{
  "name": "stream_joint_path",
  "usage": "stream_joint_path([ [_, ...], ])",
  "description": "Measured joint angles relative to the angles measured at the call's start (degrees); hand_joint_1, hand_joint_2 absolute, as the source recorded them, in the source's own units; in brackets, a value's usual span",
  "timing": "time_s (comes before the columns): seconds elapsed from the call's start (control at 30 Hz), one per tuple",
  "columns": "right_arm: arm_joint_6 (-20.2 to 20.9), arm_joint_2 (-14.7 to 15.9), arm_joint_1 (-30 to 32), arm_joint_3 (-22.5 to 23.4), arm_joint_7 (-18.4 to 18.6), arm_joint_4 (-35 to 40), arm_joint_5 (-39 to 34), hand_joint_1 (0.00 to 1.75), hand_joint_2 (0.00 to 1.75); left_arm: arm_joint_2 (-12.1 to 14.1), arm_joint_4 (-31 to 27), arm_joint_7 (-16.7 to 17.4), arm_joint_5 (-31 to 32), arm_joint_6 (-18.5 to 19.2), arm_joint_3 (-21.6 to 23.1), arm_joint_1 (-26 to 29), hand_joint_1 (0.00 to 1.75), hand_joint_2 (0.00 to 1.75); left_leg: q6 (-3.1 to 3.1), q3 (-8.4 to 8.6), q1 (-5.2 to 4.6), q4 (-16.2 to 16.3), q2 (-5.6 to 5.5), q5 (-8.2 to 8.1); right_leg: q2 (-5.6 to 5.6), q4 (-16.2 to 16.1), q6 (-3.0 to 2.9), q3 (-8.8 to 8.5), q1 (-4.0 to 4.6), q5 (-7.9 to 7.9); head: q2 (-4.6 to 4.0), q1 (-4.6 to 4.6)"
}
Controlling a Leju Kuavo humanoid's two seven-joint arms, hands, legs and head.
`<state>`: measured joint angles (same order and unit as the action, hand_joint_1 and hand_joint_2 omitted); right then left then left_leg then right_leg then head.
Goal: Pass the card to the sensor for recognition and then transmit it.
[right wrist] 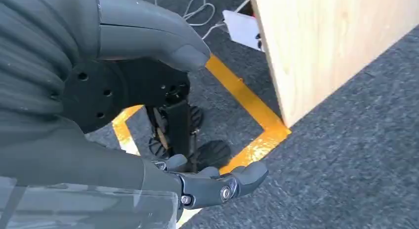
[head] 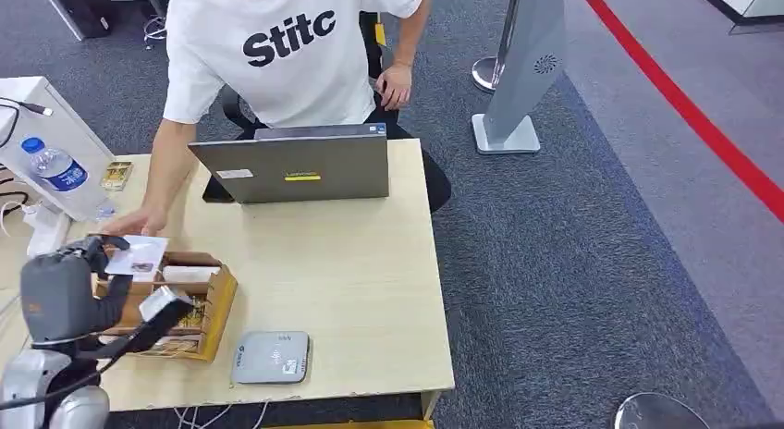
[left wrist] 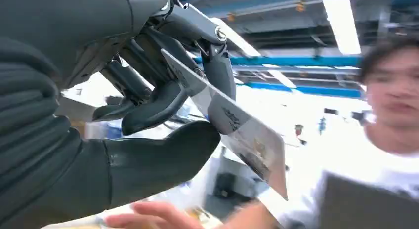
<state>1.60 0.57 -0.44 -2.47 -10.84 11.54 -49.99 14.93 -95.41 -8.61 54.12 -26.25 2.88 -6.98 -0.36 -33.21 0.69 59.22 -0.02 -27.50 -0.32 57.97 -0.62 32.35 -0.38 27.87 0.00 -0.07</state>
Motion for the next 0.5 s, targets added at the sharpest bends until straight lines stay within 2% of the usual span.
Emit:
stream_joint_path([
  [0.07,-0.1,-0.3,-0.1,0.0,0.9,-0.1,0.4,0.0,1.75,1.7,0.9,1.8,0.1,3.5,-1.5,-4.1,1.75,1.75,0.0,-0.1,0.04,0.0,-0.09,0.1,-0.07,0.0,0.01,0.04,0.03,-0.01,0.0,0.07],
  [0.17,-0.1,-0.7,-0.5,0.0,1.9,-0.2,1.6,0.0,1.75,4.9,5.9,4.3,1.2,7.6,-3.1,-11.1,1.75,1.75,-0.02,-0.11,0.04,0.0,-0.07,0.16,-0.06,0.0,-0.07,0.06,0.03,-0.09,0.0,0.02],
  [0.23,-0.1,-0.8,-0.6,0.0,2.1,-0.2,1.9,0.0,1.75,6.5,9.5,4.3,1.1,8.3,-3.8,-15.0,1.75,1.75,-0.03,-0.1,0.03,0.0,0.03,0.18,0.04,0.0,-0.08,0.09,0.02,-0.18,0.0,0.04],
  [0.33,0.0,-1.0,-0.6,0.0,2.2,-0.3,1.9,0.0,1.75,8.0,12.9,4.2,1.1,8.5,-4.4,-17.7,1.75,1.75,-0.03,-0.1,0.02,0.0,0.06,0.18,0.1,0.0,-0.06,0.12,0.02,-0.19,0.0,0.02],
  [0.43,0.4,-1.0,-0.9,0.0,2.2,-0.3,2.0,0.0,1.75,9.1,15.7,6.4,1.6,8.9,-4.5,-20.5,1.75,1.75,-0.02,-0.15,0.02,0.0,0.05,0.18,0.1,0.0,-0.05,0.13,0.02,-0.19,0.0,0.09],
  [0.5,0.7,-1.0,-1.2,0.0,2.3,-0.3,2.0,0.0,1.75,10.2,18.0,6.6,1.3,8.8,-4.6,-22.4,1.75,1.75,-0.02,-0.15,0.02,0.0,0.12,0.18,0.18,0.0,-0.03,0.18,0.01,-0.22,0.0,0.07],
])
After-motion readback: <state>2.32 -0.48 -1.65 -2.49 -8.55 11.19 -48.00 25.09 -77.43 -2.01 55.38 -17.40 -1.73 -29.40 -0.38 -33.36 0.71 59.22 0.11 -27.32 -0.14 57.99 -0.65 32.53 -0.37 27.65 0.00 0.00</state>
